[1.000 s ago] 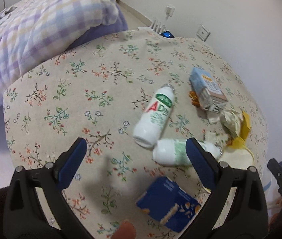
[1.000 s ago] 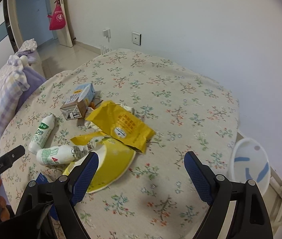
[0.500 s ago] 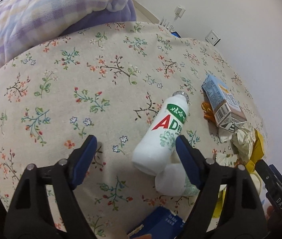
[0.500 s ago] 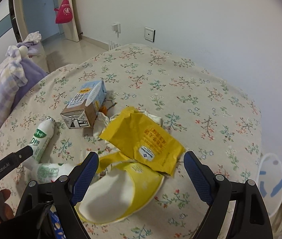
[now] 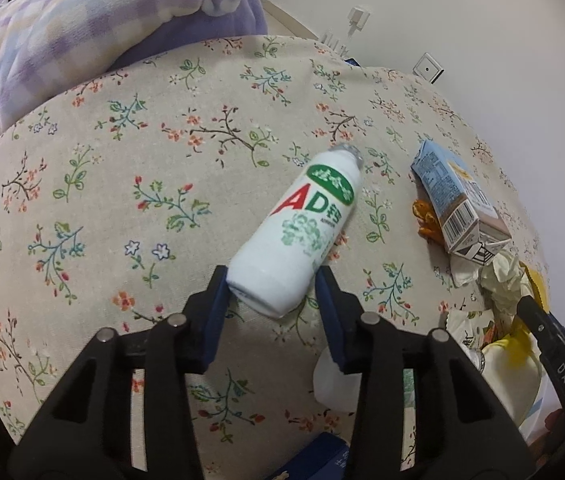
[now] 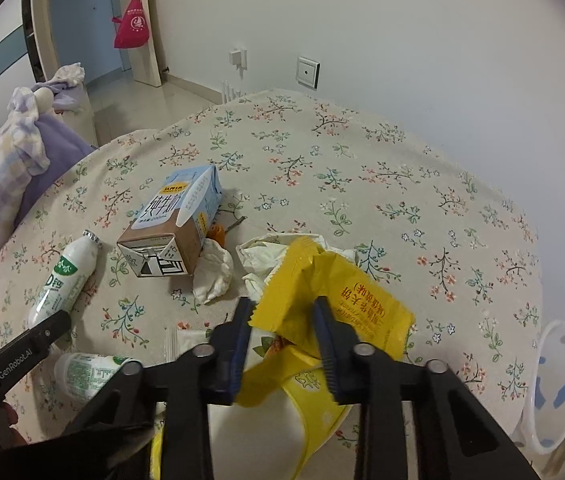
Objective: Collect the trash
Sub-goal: 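Grasp the white AD bottle with the left tool while the right tool grasps the yellow bag, then carry the bottle and yellow bag to the white bin and release both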
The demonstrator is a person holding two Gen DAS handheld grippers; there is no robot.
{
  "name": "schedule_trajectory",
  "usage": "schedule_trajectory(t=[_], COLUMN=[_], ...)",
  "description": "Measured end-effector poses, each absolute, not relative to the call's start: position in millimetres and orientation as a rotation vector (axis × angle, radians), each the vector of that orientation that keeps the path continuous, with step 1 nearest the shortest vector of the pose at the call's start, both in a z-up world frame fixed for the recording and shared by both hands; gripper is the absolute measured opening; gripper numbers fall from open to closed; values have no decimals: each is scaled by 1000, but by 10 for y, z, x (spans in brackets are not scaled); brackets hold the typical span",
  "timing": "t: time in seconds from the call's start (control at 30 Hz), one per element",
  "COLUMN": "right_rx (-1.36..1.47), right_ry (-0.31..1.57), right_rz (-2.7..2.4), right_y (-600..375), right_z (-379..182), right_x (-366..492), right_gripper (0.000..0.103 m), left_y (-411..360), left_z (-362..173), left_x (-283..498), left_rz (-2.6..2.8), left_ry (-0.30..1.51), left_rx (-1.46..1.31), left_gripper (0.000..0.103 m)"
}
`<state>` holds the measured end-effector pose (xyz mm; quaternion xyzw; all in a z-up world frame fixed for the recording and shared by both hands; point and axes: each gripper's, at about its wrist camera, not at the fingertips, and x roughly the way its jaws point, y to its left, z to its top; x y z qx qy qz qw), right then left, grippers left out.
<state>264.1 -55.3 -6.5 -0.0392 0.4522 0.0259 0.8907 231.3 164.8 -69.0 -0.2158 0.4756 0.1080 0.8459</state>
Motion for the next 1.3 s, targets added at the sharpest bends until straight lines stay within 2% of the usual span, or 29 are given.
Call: schedule_trajectory(t=[0.07,0.17,0.5,1.3], right_rx=[-85,-88,-40,113], right_ry=[934,919,868,815], right_rz=[57,44,45,-4], right_y=[-553,-564,-715,-1427], right_z=[-46,10,298,620], right_x=[2631,2604,2469,2173], right_gripper=[15,10,5,5], left_y=[1654,1671,1637,1090], left_z=[-689,-667,-464,23], left_x=[2331,2321,2226,1974], left_rz=[217,203,151,-67], left_ry=[1004,996,955,905], left_rx=[-459,-460,-437,-375], left_gripper=[42,41,41,41])
